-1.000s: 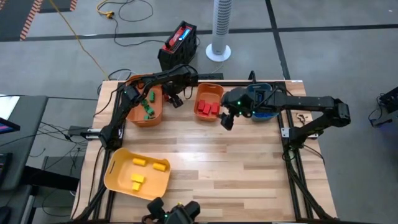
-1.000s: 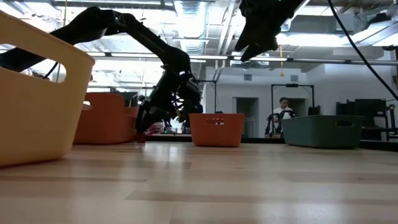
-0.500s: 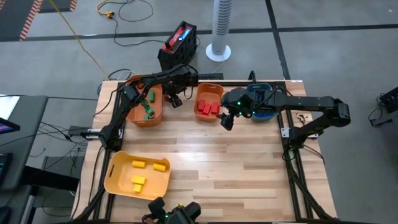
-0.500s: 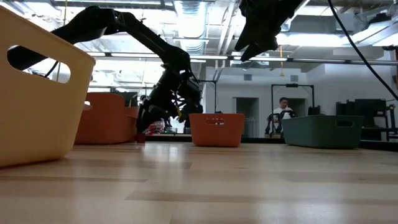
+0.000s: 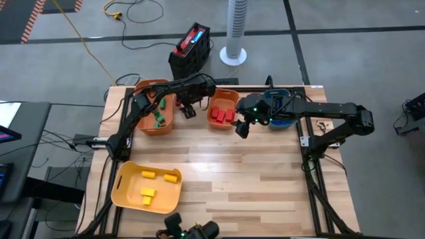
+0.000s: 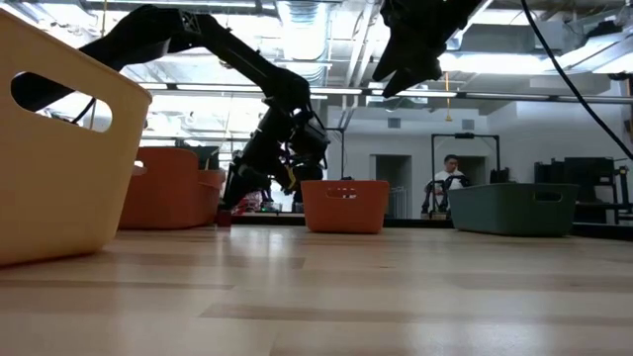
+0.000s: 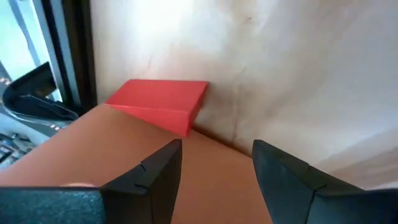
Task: Sort blocks
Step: Move the red block
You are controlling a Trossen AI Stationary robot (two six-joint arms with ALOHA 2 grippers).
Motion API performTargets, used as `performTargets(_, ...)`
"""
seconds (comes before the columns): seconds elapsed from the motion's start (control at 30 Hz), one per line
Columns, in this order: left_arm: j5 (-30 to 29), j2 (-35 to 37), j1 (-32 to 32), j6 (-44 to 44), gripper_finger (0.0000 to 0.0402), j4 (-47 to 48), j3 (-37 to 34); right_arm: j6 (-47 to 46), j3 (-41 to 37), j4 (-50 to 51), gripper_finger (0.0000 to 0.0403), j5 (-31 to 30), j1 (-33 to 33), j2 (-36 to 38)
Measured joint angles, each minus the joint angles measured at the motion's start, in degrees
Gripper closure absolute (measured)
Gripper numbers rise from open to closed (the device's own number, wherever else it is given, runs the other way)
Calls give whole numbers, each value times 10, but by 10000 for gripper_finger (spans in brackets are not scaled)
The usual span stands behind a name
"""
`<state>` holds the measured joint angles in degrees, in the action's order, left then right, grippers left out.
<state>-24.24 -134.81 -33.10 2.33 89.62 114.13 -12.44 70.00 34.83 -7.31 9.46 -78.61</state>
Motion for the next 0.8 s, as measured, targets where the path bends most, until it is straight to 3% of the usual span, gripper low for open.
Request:
performTargets(0.23, 6, -3, -11, 4, 212, -4, 0, -11, 0, -1, 113, 0, -13, 0)
performTargets(0.37, 45, -2, -15, 9, 212, -26, -13, -11, 0, -1, 113, 0, -16, 0)
performTargets(0.8, 6, 12, 6, 5, 212, 1, -45, -1, 0, -1, 113, 0, -6, 0)
